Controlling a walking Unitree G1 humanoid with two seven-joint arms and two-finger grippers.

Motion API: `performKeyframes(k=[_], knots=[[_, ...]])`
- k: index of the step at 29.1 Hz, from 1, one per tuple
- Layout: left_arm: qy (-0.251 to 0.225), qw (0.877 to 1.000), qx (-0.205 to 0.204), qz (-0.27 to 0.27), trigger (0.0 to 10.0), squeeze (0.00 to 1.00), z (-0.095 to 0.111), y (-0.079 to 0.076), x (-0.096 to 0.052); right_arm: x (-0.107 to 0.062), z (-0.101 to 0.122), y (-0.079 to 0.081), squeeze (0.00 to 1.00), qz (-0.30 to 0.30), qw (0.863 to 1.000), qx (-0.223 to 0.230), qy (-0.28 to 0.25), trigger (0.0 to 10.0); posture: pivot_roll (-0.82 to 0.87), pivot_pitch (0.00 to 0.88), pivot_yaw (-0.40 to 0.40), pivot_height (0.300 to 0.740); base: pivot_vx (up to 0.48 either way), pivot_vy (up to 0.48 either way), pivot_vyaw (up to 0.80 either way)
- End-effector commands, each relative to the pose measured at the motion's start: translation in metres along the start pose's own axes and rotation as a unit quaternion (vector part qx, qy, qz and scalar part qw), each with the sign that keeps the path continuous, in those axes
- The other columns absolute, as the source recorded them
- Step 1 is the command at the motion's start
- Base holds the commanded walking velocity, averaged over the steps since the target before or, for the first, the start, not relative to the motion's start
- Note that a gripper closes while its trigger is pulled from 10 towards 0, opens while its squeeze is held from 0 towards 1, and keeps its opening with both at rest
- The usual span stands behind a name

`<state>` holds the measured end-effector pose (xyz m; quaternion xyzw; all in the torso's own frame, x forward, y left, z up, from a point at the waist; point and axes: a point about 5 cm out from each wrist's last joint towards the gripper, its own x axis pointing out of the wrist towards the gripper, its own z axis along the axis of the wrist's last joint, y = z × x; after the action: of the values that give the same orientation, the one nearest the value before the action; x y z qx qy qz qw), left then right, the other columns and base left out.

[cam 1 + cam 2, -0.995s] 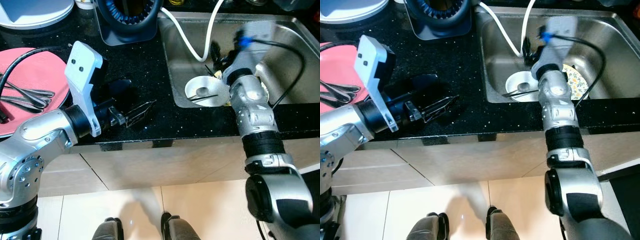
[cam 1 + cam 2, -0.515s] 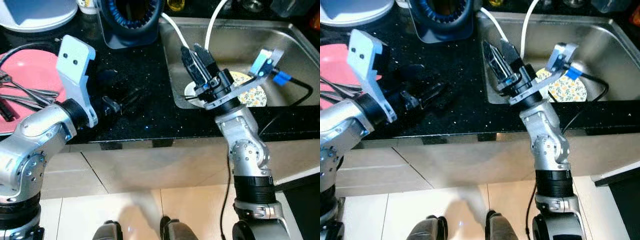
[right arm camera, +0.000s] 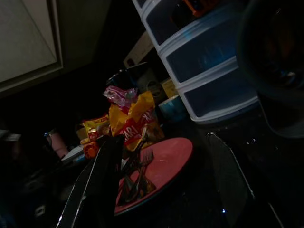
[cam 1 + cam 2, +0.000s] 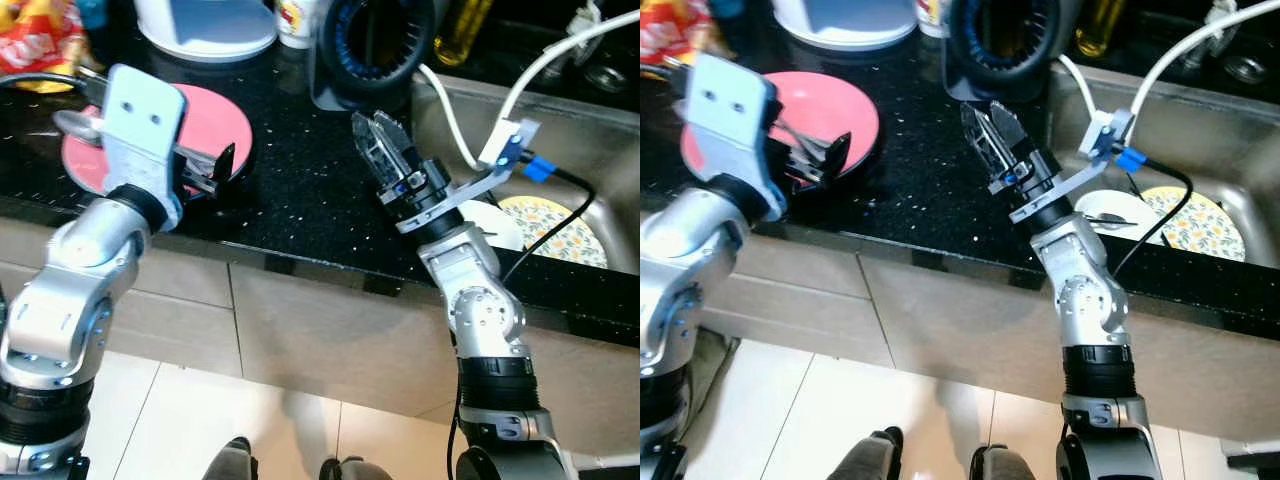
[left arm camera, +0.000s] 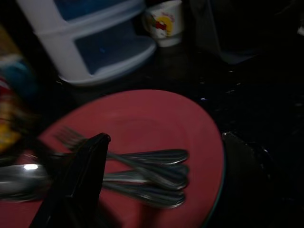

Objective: Kitchen organization

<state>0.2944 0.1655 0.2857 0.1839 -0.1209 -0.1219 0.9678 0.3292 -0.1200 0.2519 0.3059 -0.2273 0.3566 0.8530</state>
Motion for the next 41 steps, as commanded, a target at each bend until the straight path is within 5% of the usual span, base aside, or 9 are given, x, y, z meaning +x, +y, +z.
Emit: performKeyframes(k=[1, 7, 10, 16, 18, 25, 34, 41], knots=[[-0.005, 0.999, 0.032, 0.004, 10.0, 0.00, 0.002, 0.002, 0.001, -0.006, -0.001, -0.007, 0.00, -0.028, 1.000, 0.000, -0.002, 10.0, 0.16, 0.114, -0.057, 0.740, 0.000, 0.000, 0.00], [0.007, 0.995, 0.094, 0.039, 10.0, 0.00, -0.001, 0.021, 0.005, -0.007, -0.006, -0.010, 0.00, -0.045, 0.999, -0.001, 0.004, 10.0, 0.17, 0.101, -0.050, 0.740, 0.000, 0.000, 0.00], [0.043, 0.987, 0.112, 0.106, 10.0, 0.00, -0.007, 0.051, 0.008, -0.008, -0.013, -0.011, 0.00, -0.050, 0.999, -0.005, 0.011, 10.0, 0.17, 0.094, -0.042, 0.740, 0.000, 0.000, 0.00], [0.107, 0.975, 0.064, 0.186, 10.0, 0.00, -0.029, 0.085, 0.006, -0.009, -0.018, -0.010, 0.00, -0.053, 0.998, -0.014, 0.020, 10.0, 0.17, 0.091, -0.039, 0.740, 0.000, 0.000, 0.00], [0.132, 0.969, 0.020, 0.208, 10.0, 0.00, -0.043, 0.096, 0.006, -0.010, -0.019, -0.009, 0.00, -0.055, 0.998, -0.018, 0.023, 10.0, 0.16, 0.093, -0.037, 0.740, 0.000, 0.000, 0.00], [0.120, 0.968, -0.061, 0.212, 10.0, 0.00, -0.049, 0.102, 0.019, -0.010, -0.016, -0.006, 0.00, -0.051, 0.998, -0.029, 0.019, 10.0, 0.15, 0.100, -0.028, 0.740, 0.000, 0.000, 0.00], [0.076, 0.972, -0.110, 0.192, 10.0, 0.00, -0.034, 0.103, 0.037, -0.012, -0.011, 0.000, 0.00, -0.043, 0.998, -0.037, 0.008, 10.0, 0.13, 0.124, -0.012, 0.740, 0.000, 0.000, 0.00], [0.088, 0.968, -0.149, 0.182, 10.0, 0.00, -0.040, 0.100, 0.049, -0.015, -0.009, 0.002, 0.00, -0.048, 0.998, -0.043, 0.010, 10.0, 0.11, 0.142, -0.006, 0.740, 0.000, 0.000, 0.00]])
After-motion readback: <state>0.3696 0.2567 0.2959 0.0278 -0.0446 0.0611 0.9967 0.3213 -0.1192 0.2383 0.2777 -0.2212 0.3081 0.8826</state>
